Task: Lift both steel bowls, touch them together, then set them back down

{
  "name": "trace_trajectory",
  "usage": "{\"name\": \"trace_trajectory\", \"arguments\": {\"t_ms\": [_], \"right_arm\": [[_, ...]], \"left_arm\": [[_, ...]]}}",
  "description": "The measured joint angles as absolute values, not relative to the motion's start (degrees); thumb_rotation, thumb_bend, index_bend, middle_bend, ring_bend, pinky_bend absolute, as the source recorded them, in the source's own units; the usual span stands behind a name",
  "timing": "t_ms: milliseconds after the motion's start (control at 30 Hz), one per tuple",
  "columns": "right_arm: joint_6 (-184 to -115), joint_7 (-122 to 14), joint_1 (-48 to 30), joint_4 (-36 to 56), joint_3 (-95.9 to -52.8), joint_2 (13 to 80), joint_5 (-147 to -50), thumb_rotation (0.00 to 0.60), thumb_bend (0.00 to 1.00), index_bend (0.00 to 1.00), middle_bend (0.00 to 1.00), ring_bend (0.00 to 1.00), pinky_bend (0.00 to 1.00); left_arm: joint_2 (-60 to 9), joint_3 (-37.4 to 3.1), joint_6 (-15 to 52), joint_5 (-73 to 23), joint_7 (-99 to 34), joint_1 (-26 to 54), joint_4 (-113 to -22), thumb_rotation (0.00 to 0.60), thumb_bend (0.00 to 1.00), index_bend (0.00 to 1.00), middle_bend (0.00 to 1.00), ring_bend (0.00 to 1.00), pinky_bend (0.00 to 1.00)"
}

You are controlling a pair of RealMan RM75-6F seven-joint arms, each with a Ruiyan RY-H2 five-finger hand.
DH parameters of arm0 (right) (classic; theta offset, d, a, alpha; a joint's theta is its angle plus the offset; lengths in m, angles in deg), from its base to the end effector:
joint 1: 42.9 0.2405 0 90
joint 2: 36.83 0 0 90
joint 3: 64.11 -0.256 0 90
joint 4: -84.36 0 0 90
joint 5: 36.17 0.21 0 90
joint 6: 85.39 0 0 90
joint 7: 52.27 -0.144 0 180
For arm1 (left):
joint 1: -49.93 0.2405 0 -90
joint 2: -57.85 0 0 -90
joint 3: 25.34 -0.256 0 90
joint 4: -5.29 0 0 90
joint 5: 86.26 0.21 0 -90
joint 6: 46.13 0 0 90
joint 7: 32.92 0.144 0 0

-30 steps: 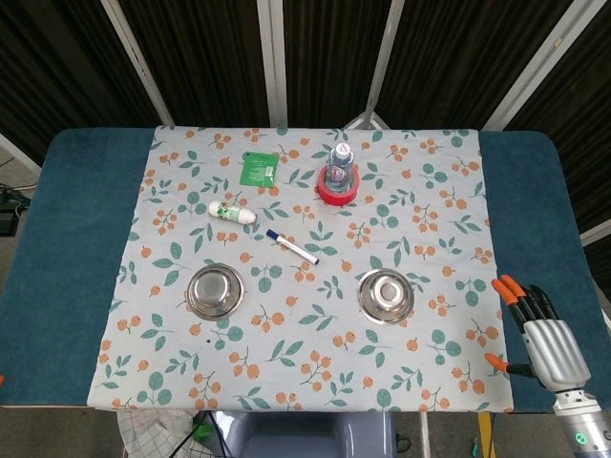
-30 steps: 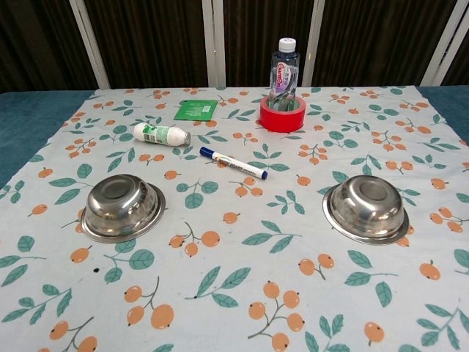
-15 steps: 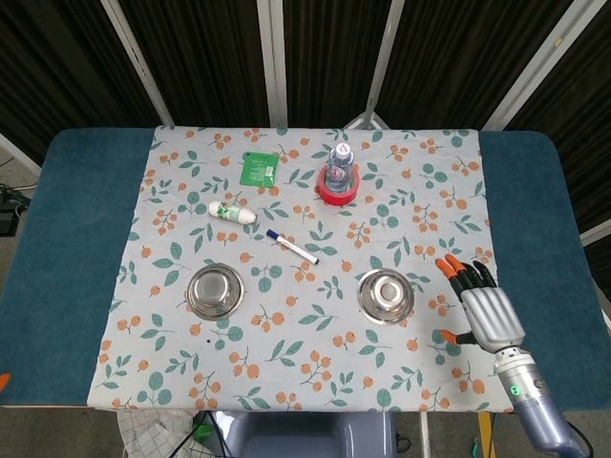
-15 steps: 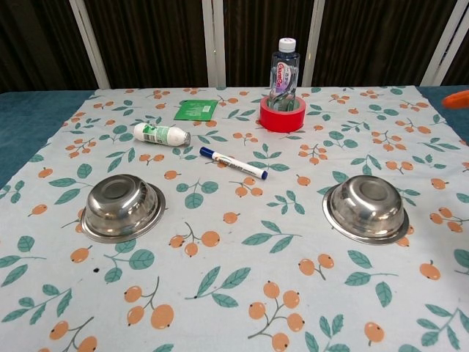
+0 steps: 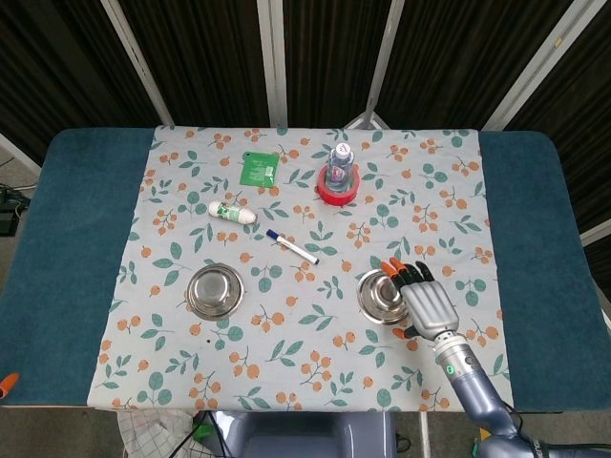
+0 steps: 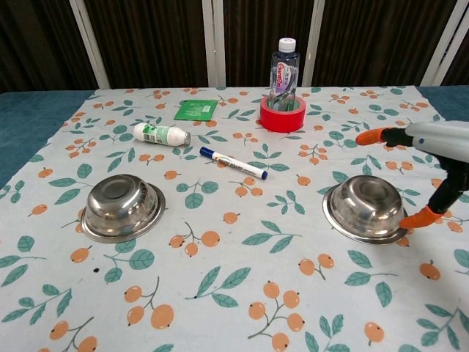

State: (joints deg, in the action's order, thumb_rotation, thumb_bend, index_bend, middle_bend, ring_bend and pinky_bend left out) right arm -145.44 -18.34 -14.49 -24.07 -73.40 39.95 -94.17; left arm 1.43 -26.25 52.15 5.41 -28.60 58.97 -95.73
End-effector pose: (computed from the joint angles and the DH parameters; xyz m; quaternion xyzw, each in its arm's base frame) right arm -0.1786 -0.2682 0.0326 0.7193 -0.4364 0.3082 0.4441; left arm -0.3017 0.0932 0.2039 -0.5540 -0.3724 -0.3621 0.6506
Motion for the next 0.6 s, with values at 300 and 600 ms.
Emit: {"name": "trace_trajectory", "arguments": {"t_ms": [300, 600], "right_arm": [[-145.34, -13.34, -10.64, -22.75, -73.22, 44.48, -88.73, 0.6, 0.0, 0.09, 0.0, 0.1, 0.0], [-144.09, -12.1, -6.48, -19.17, -74.66, 47.25, -83.13, 0.6, 0.0, 0.09, 0.0, 0.1, 0.0]], "left_arm": [[1.37, -25.96, 51.97, 4.37, -28.77, 58.96, -95.7, 0.6, 0.01, 0.11, 0.0, 0.0, 0.01], [1.2, -25.47, 51.54, 3.05, -28.52, 58.77, -95.56, 0.6, 0.01, 0.11, 0.0, 0.0, 0.01]]}}
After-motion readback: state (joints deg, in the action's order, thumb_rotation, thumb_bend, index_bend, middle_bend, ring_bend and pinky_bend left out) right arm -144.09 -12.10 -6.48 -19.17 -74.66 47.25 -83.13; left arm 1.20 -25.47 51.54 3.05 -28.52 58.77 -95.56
